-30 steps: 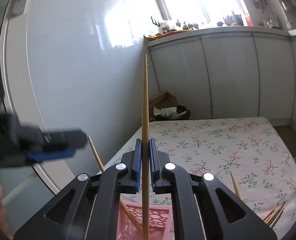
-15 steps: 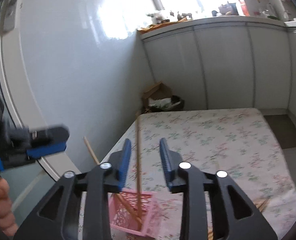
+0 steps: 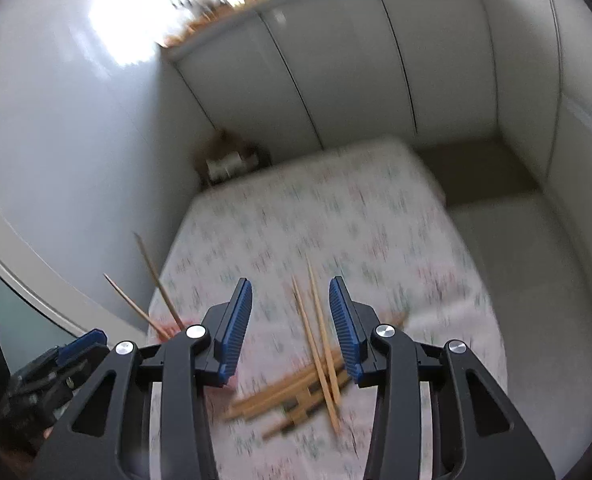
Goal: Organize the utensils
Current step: 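Lower both held chopsticks into the pink basket and open both tools, then grasp another wooden chopstick from the pile with the left tool while the right tool grasps one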
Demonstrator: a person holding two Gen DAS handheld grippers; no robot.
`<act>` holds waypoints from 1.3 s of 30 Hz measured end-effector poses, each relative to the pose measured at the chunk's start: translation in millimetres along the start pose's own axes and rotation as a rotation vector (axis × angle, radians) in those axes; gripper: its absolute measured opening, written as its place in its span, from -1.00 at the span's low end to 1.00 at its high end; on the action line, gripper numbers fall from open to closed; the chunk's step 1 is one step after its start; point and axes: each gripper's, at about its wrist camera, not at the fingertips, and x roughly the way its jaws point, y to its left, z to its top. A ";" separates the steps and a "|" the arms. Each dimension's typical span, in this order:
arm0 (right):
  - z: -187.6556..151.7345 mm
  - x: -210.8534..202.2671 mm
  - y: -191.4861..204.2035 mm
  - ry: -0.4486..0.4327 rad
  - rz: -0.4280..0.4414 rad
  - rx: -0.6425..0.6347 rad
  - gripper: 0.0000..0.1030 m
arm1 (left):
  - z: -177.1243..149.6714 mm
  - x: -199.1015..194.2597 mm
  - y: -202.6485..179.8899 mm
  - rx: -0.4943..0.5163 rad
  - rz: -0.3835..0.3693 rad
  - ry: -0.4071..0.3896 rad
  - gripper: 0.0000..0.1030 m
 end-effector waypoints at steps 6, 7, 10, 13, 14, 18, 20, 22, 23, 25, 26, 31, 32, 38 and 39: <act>-0.1 1.6 -42.8 0.061 -0.057 0.075 -0.21 | -10.8 58.9 -13.5 -0.046 -0.034 0.148 0.06; 1.2 5.3 -44.2 0.068 -0.061 0.079 -0.21 | -12.7 70.3 -16.8 -0.058 -0.039 0.174 0.06; 2.5 10.0 -55.9 0.089 -0.063 0.106 -0.21 | -14.3 98.4 -23.8 -0.093 -0.018 0.218 0.04; 2.4 14.6 -70.0 0.112 -0.071 0.155 -0.21 | -12.0 125.2 -20.2 -0.162 0.040 0.232 -0.10; 2.3 17.2 -74.7 0.123 -0.072 0.170 -0.21 | -10.3 130.8 -18.6 -0.178 0.051 0.232 -0.13; 0.4 26.8 -86.1 0.153 -0.062 0.211 -0.21 | -3.2 164.2 -7.1 -0.244 0.118 0.238 -0.20; 0.4 29.5 -87.5 0.165 -0.062 0.213 -0.21 | -1.6 176.2 -1.6 -0.259 0.128 0.251 -0.23; 0.5 33.0 -88.0 0.178 -0.062 0.212 -0.21 | -1.4 195.8 6.3 -0.276 0.150 0.286 -0.23; 0.9 34.8 -88.3 0.183 -0.061 0.211 -0.21 | -1.2 201.9 9.3 -0.286 0.152 0.299 -0.24; 2.2 36.9 -89.5 0.187 -0.061 0.215 -0.21 | -1.6 212.0 16.8 -0.316 0.155 0.315 -0.30; 3.1 37.9 -90.4 0.189 -0.060 0.218 -0.21 | -1.4 218.1 19.8 -0.321 0.155 0.325 -0.31; 7.5 43.3 -90.9 0.196 -0.066 0.219 -0.21 | -2.2 237.7 21.2 -0.304 0.162 0.360 -0.65; 7.9 45.0 -90.4 0.200 -0.066 0.217 -0.21 | -2.4 242.9 20.2 -0.295 0.169 0.373 -0.67; 10.0 58.1 -86.3 0.229 -0.086 0.181 -0.21 | -1.1 248.9 12.7 -0.212 0.179 0.366 -0.89; 9.8 60.8 -85.7 0.235 -0.091 0.173 -0.21 | -0.7 245.9 11.8 -0.207 0.170 0.363 -0.89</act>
